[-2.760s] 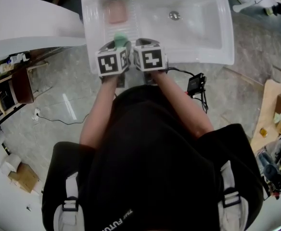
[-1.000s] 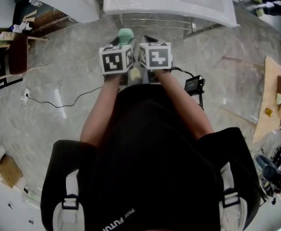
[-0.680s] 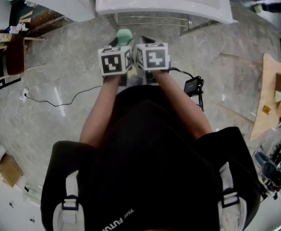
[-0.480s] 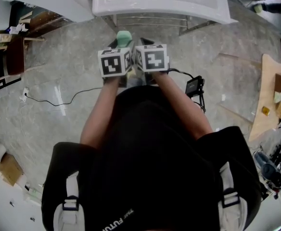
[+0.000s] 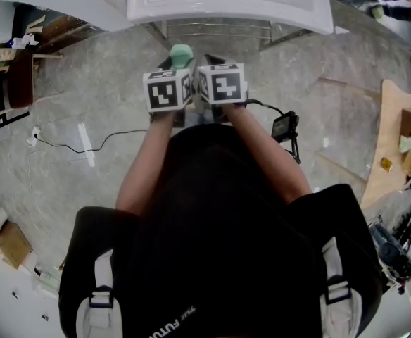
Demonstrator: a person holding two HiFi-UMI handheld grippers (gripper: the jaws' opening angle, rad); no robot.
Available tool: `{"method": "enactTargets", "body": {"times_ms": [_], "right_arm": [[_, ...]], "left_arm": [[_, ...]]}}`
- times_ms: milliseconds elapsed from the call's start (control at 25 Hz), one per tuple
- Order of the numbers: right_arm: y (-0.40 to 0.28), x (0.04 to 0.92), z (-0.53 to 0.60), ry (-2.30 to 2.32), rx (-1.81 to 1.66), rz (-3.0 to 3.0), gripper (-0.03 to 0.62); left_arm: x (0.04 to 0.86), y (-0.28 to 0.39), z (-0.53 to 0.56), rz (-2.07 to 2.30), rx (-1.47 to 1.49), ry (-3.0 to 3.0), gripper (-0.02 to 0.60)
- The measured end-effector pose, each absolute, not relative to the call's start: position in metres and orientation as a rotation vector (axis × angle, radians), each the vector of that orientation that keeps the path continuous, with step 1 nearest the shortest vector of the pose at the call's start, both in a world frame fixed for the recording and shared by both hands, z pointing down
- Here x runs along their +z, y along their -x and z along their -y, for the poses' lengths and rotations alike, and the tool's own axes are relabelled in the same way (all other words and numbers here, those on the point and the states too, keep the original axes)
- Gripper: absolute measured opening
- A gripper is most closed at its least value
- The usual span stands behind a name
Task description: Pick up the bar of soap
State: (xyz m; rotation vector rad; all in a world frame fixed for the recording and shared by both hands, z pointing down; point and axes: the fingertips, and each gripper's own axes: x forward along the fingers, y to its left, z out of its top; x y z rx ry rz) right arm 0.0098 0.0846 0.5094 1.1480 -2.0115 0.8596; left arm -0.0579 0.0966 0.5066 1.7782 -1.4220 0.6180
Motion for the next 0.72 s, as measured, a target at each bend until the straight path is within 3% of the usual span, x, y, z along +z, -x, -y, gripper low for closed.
{"method": "enactTargets", "body": {"times_ms": [720], "right_arm": [[-0.0148,0.5108,-0.0775,-1.143,0.872,2.026,0.014]], "left_arm": [[0.5082,0.0497,-0.0918,1.423,0.627,-1.780,0.245]]}}
